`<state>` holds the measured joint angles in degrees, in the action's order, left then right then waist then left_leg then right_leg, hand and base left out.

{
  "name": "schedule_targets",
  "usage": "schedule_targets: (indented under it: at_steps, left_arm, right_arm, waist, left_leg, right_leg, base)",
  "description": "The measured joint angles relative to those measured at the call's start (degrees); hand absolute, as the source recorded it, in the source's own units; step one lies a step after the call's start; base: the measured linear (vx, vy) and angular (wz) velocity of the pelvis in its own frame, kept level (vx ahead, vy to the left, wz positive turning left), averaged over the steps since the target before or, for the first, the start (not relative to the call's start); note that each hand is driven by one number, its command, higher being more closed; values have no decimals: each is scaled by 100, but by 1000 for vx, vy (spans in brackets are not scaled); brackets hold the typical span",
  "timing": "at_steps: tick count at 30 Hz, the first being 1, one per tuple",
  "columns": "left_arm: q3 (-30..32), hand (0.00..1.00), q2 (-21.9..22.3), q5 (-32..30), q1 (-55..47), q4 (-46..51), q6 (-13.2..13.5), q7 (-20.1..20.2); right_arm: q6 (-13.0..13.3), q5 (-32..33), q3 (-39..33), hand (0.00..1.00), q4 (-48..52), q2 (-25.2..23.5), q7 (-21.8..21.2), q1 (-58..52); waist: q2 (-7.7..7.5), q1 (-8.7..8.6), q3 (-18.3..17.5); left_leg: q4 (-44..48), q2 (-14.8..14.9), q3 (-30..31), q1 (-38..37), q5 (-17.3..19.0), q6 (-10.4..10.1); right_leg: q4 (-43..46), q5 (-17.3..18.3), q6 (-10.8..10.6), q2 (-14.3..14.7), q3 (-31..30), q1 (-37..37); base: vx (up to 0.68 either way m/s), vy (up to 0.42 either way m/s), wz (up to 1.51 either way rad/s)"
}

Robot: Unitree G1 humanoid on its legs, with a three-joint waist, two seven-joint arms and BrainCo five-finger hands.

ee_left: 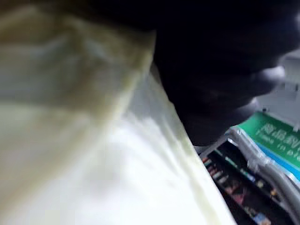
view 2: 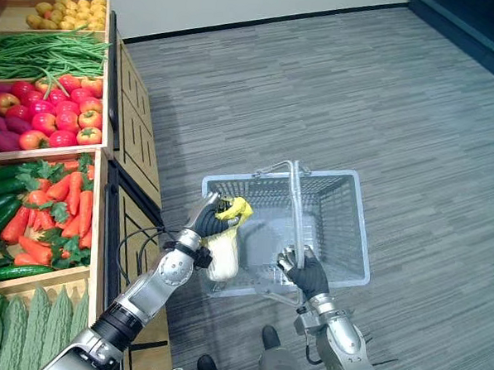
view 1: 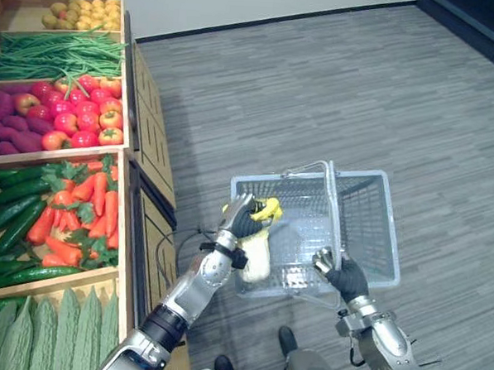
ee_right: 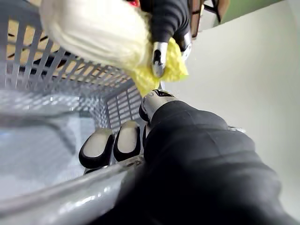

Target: Pick vegetable in the basket

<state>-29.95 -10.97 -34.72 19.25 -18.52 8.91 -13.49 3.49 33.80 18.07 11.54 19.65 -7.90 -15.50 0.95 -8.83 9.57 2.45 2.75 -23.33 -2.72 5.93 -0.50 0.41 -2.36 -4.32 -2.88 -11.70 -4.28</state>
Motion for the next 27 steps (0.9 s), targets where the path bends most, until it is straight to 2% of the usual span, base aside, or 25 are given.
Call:
schedule_targets:
  at_steps: [9,15,22,27]
  left_arm:
    - [-154,0,20,-200,469,-637,-197,79]
    - [-150,0,73,-110,445,-592,-204,77]
    - [-33,0,291,311,-324,303,-187,65]
    - [534,0,297,806,-1175,823,-170,86]
  right_arm:
    - [-48,845,786,100,-1,96,-384,448]
    - [-162,800,759,100,-187,-24,-360,456]
    - [-190,-376,-123,100,-585,-665,66,59]
    - [-190,-1171,-971,100,-602,-937,493,-201]
  waist:
    - [-129,-23,24]
    - [-169,0,27]
    - [-169,0,27]
    - [-167,19,25]
  left_leg:
    - [28,0,54,97,-15,22]
    - [32,-15,138,118,-18,28]
    - [-21,-83,244,79,-49,63]
    - [-48,-94,261,63,-49,63]
  right_leg:
    - [-75,-65,18,-19,54,-27]
    - [-77,-65,17,-44,132,-7]
    - [-155,-64,16,-122,243,97]
    - [-163,-61,12,-118,260,107]
  base:
    - [-7,-12,3]
    - [-5,-16,8]
    - [-21,-10,8]
    - [-15,-4,0]
